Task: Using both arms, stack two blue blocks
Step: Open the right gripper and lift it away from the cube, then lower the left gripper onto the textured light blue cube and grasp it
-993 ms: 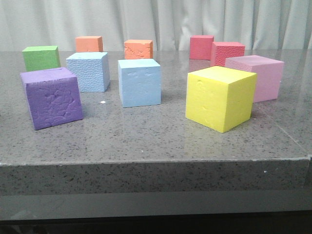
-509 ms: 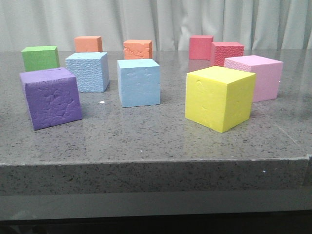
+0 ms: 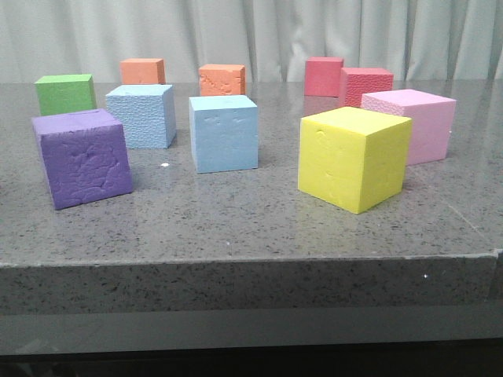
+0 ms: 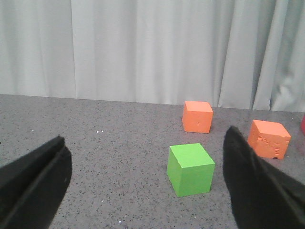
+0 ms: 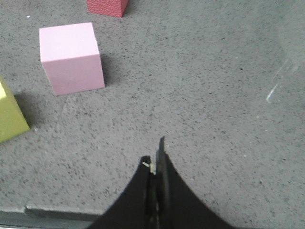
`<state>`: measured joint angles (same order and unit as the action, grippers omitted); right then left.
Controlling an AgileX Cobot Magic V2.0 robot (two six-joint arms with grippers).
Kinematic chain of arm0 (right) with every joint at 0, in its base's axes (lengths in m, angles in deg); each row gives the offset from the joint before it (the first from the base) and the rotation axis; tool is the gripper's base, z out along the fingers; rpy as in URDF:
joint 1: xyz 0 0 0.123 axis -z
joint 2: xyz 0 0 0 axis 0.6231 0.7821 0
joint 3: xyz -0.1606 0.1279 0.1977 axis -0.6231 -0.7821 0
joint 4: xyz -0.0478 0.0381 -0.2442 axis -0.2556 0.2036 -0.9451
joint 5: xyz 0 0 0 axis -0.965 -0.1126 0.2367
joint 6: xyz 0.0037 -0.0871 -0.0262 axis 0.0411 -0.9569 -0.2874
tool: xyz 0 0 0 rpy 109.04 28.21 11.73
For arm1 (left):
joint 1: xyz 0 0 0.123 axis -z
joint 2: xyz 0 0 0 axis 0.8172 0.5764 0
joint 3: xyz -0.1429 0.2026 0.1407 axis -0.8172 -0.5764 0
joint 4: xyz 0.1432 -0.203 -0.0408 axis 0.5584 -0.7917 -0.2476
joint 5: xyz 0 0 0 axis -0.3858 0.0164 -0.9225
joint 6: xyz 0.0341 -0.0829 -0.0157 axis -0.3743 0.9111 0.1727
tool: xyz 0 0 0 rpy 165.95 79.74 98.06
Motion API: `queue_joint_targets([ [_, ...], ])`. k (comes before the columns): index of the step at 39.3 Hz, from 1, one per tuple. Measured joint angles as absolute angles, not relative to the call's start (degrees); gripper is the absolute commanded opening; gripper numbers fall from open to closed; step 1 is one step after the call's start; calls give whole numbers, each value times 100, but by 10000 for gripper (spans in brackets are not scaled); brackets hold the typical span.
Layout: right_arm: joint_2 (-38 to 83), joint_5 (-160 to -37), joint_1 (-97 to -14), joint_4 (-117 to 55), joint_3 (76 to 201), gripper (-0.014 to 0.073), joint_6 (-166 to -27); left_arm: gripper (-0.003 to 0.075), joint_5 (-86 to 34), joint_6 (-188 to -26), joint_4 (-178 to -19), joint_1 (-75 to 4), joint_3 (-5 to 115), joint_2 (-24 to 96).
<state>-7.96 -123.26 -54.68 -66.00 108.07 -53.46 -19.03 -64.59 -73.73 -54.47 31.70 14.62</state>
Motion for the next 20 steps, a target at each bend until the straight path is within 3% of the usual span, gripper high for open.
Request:
queue_joint_targets([
  [14,-1308,-11716,-5468,-6720,10362,-68,-5359,617,-1938,-6459,-7361,-5379,3445,1796],
  [20,-1308,-11710,-5468,-6723,10362,-68,-5359,617,-2261,-6459,-7060,-4866,4107,2457],
])
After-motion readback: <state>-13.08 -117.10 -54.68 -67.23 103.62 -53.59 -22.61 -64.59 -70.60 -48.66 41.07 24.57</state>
